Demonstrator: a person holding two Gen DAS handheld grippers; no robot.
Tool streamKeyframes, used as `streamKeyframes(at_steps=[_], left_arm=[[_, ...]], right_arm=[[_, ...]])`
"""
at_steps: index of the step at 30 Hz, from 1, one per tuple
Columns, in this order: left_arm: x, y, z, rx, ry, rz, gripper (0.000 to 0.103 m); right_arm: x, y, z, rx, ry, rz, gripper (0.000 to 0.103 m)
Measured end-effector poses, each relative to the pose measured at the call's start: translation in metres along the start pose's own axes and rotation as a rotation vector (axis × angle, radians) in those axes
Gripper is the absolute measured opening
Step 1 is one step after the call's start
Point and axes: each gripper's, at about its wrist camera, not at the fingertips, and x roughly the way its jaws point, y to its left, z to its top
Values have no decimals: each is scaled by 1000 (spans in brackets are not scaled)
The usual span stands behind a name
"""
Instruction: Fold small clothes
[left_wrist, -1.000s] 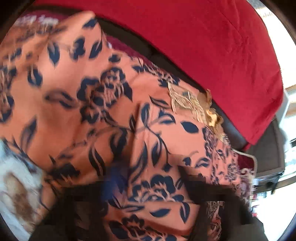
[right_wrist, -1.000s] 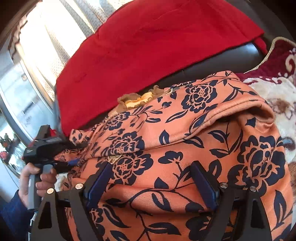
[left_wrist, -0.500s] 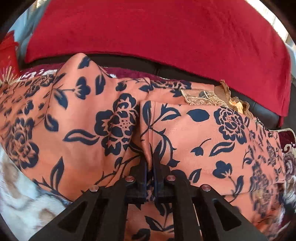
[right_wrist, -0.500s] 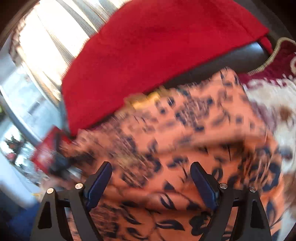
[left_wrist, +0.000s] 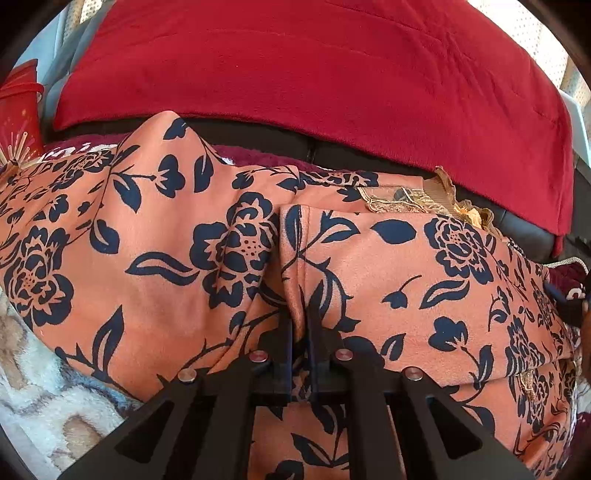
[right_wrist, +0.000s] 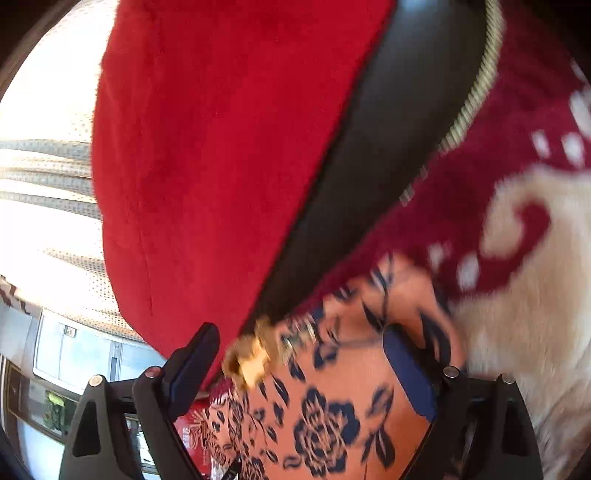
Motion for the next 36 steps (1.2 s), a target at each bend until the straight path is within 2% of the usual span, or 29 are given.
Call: streamKeyframes(at_steps=[2, 3, 6, 10, 11, 13, 15, 16, 18, 19, 20, 21, 22, 23, 24, 26, 28, 29, 30, 31, 34, 36], left_arm=[[-3, -2, -1, 3, -7, 3, 8], [-5, -1, -2, 3, -8, 1, 8], [-6, 2, -5, -7, -6, -15, 8], [-3, 2, -6, -3, -9, -11, 8], [-3, 2, -6, -2, -10, -10, 8], [-6, 3, -5, 3, -9, -8, 8], [-5, 0, -4, 13, -8, 3, 8], [-5, -2, -4, 24, -8, 15, 8], [-8, -5, -3, 45, -1, 39, 13], [-12, -6, 0, 62, 16, 61, 26], [-17, -7, 2, 73, 42, 73, 49], [-24, -7, 5, 73, 76, 65, 59], [-41, -2, 9, 42, 94, -6, 69], [-54, 5, 11, 16, 78, -54, 74], [-76, 16, 13, -17, 32, -111, 76], [-115, 48, 17, -60, -88, -155, 88], [-141, 89, 21, -125, -178, -144, 90], [-150, 119, 23, -196, -212, -128, 90], [-152, 145, 24, -263, -228, -118, 90], [-150, 186, 26, -382, -236, -112, 90], [-132, 276, 28, -651, -226, -125, 89], [-119, 315, 29, -760, -222, -129, 89]], right_arm=[[7, 0, 7, -36, 27, -61, 92], [16, -6, 12, -68, 40, -135, 92], [14, -8, 16, -55, -16, -125, 92], [7, 10, 9, -128, -59, -258, 90], [-2, 26, -3, -179, -85, -314, 91], [-15, 52, -30, -290, -99, -293, 92], [-28, 90, -84, -458, -83, -260, 92], [-30, 98, -101, -508, -87, -263, 92], [-27, 111, -147, -670, -107, -347, 96], [-19, 109, -161, -726, -114, -403, 98], [-4, 99, -179, -813, -120, -522, 99], [9, 83, -185, -812, -75, -599, 99], [17, 73, -183, -769, -21, -621, 100], [12, 78, -178, -756, -45, -604, 100], [8, 78, -175, -734, -53, -591, 103], [10, 75, -165, -718, -23, -584, 103], [5, 80, -158, -726, -32, -587, 103], [0, 82, -162, -730, -34, -591, 103], [-1, 86, -163, -735, -39, -595, 103], [3, 89, -177, -737, -40, -596, 103], [4, 82, -175, -729, -44, -579, 103], [1, 80, -174, -727, -48, -573, 103]])
